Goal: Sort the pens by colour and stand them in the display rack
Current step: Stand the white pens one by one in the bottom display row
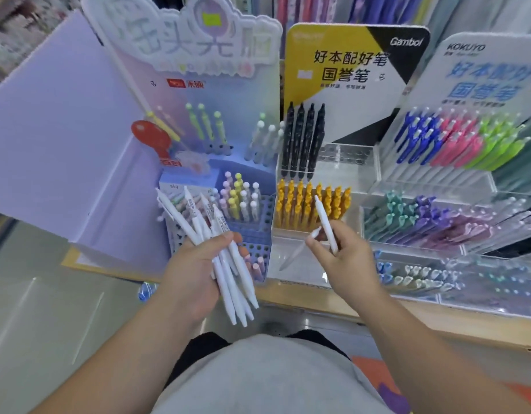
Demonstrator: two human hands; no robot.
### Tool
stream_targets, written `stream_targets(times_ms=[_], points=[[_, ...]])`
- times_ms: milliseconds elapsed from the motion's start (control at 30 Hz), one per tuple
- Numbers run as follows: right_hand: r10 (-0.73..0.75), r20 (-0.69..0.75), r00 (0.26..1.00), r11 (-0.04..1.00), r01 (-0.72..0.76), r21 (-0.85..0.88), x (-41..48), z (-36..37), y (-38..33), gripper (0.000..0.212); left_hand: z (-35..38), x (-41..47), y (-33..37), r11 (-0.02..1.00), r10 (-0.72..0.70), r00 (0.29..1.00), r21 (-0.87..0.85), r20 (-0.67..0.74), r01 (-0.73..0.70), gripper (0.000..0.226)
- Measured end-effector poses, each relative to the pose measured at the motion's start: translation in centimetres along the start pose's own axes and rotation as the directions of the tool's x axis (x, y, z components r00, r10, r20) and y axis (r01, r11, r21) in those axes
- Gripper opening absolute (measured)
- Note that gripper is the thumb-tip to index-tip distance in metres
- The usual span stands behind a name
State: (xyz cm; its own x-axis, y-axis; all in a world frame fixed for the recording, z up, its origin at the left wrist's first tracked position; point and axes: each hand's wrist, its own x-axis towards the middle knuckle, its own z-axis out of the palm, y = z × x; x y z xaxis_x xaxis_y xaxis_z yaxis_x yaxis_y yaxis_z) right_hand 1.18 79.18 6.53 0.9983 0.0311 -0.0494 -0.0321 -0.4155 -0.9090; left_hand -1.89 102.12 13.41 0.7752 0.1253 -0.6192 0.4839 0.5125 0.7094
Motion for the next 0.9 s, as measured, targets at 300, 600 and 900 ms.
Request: stream_targets(times_ms=[300,600,900], points=[[-0.070,-0.144,0.987,0.981,0.042,-0.188,-0.3,3.2,0.5,0.007,-0.5,1.7,1.2,0.992,-0.103,0.991,0.086,0.086,0.096,0.029],[-0.073,-0.088,0.993,0.945,0.041,-0.326,0.5,6.1,1.1,0.005,-2.2,2.7,2.8,0.985,-0.132,0.987,0.128,0.095,0.119,0.026],[-0.080,-0.079,0.994,0.942,0.050,-0.332,1.3,8.5,1.9,0.016,-2.7,2.6,2.9,0.984,-0.145,0.986,0.116,0.086,0.134,0.017]])
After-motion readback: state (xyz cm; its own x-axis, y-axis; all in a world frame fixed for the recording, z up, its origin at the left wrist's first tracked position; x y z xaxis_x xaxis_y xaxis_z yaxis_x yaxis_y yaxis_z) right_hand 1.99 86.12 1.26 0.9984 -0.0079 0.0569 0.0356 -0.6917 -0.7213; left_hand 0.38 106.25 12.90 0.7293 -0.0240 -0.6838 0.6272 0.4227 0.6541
